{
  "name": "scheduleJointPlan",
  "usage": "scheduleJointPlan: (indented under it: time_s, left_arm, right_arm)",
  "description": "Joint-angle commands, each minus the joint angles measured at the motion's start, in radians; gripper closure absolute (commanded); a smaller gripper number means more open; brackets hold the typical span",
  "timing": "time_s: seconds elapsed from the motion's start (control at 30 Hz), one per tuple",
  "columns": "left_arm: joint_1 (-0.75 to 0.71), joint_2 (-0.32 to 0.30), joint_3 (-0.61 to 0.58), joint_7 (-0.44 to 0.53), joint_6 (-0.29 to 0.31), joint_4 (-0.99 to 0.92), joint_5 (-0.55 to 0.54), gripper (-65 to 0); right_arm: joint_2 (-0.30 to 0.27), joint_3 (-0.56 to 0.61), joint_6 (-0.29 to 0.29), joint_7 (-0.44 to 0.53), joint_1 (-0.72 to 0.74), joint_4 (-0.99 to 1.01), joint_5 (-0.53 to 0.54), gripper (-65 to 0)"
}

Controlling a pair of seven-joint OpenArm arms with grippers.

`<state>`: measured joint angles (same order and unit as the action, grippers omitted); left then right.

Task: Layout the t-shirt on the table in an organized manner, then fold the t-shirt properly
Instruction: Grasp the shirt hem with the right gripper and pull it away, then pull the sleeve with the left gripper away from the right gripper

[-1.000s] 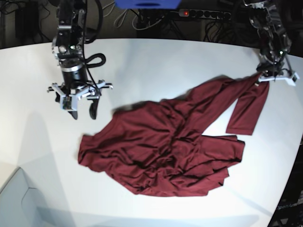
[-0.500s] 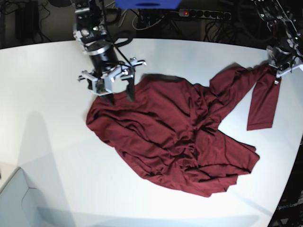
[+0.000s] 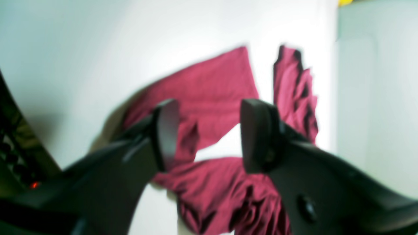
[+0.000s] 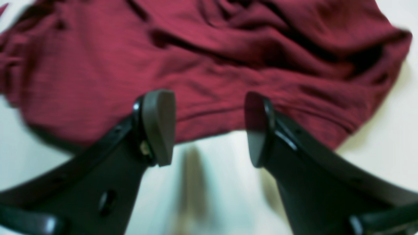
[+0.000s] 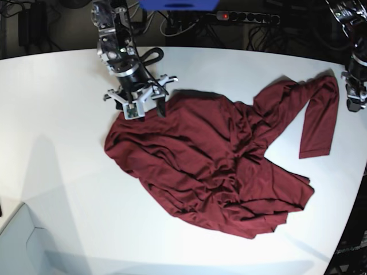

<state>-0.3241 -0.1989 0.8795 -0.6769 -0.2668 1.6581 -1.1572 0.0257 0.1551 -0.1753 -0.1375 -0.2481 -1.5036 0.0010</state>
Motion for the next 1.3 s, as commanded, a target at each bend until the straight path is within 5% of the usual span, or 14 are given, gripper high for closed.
scheduleJointPlan:
  time_s: [0.0,0.17,0.5,0.8,0.9,1.03,1.27]
  left_arm:
    - [0.041,-0.029,0.002,-0.005,-0.035,0.018,-0.089,-31.5]
    - [0.194,-0.07,-0.043,0.0,-0.038,-0.077,-0.037,-31.3]
    - [0.452,-0.049,-0.293,0.023,-0.035,-0.424,0.385,-31.6]
    - [0.475,-0.03,-0.412,0.326,-0.035,-0.685,0.576,-31.4]
    - [0.454,-0.034,-0.402,0.323,-0.035,-0.669,0.572,-31.4]
    - [0.411,-0.044,-0.299,0.323,-0.035,-0.563,0.572,-31.3]
    - [0.403,-0.095,-0.194,0.323,-0.035,-0.53,0.573,-31.3]
  right_arm:
    - [-0.002,-0.012,-0.002,0.028,0.022,0.005,0.004,-34.0]
    - [-0.028,-0.137,-0.002,0.029,0.049,0.09,0.004,-34.0]
    - [-0.154,-0.369,-0.002,0.029,0.18,0.258,0.004,-34.0]
    - [-0.155,-0.585,-0.002,0.019,0.261,0.136,0.001,-34.0]
    - [-0.139,-0.564,-0.003,-0.009,0.177,0.01,0.004,-34.0]
    - [-0.046,-0.438,-0.005,-0.026,0.042,-0.147,0.004,-34.0]
    - [0.03,-0.216,-0.08,-0.023,-0.067,-0.139,0.004,-33.9]
